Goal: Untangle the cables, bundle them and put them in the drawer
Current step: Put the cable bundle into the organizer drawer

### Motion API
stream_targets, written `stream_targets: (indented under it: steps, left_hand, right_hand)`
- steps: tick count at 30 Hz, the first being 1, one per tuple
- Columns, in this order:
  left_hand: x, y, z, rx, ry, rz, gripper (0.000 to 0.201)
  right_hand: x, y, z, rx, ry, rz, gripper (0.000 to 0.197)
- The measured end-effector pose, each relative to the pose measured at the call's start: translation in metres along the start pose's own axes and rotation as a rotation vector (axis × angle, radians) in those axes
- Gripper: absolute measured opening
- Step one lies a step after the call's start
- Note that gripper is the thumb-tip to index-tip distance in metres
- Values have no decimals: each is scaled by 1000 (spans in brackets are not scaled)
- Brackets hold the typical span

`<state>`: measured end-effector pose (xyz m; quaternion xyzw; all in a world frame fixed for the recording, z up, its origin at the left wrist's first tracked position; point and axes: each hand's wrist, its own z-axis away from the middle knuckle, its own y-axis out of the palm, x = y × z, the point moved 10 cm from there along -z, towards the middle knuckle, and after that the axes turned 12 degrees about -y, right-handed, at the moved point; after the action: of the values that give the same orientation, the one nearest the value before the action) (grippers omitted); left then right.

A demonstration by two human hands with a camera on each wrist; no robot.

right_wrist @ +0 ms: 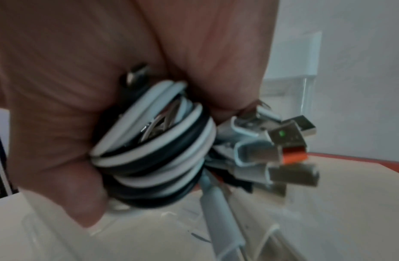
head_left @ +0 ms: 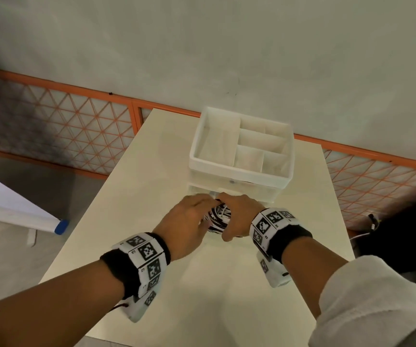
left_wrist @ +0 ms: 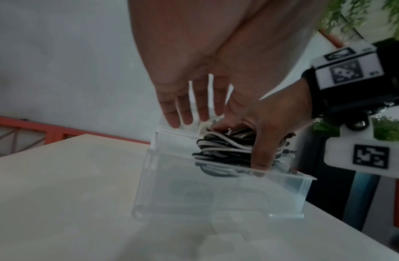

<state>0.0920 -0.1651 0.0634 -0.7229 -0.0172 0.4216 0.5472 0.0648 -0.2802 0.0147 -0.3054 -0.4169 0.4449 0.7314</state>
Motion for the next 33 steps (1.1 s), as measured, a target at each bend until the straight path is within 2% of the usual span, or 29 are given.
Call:
stream_targets:
  steps: [4,10,12,14,15,17,21,22,26,30,33]
  left_hand:
    - [-18,34,-4,157,169,-65,40]
    - [-2,60,-7,297,-8,-308,39]
    - [0,66,-10,318,-25,-351,40]
    - [0,69,-12,343,-43,-391,41]
    - [-1,70,-12,357,-50,-411,41]
    - [-3,71,-11,385,-62,-443,43]
    - [0,76,-6,450,-75,-452,49]
    - [1,78,-4,465,-75,-449,51]
    - [2,81,-1,502,-68,-434,53]
    - [-1,80,-7,494,-75,-406,53]
    - [-3,84,-15,492,-105,-403,55]
  right_hand:
    - [-4,3,-6,-6,-28,-71,80]
    - [-13,9,1,-82,-60,-142,90]
    - [-13,3,11,-128,-70,-69,73]
    - [-6,-8,29,-242,-101,42,44]
    - [-1,-11,41,-316,-117,77,36]
    - [8,-5,66,-442,-142,113,37]
    - [11,52,86,-502,-86,327,57]
    - [6,62,85,-548,-74,342,57]
    - [-1,59,90,-805,-84,349,28]
    - [-7,45,86,-818,-37,364,17]
    - [-16,32,78,-770,-1,344,21]
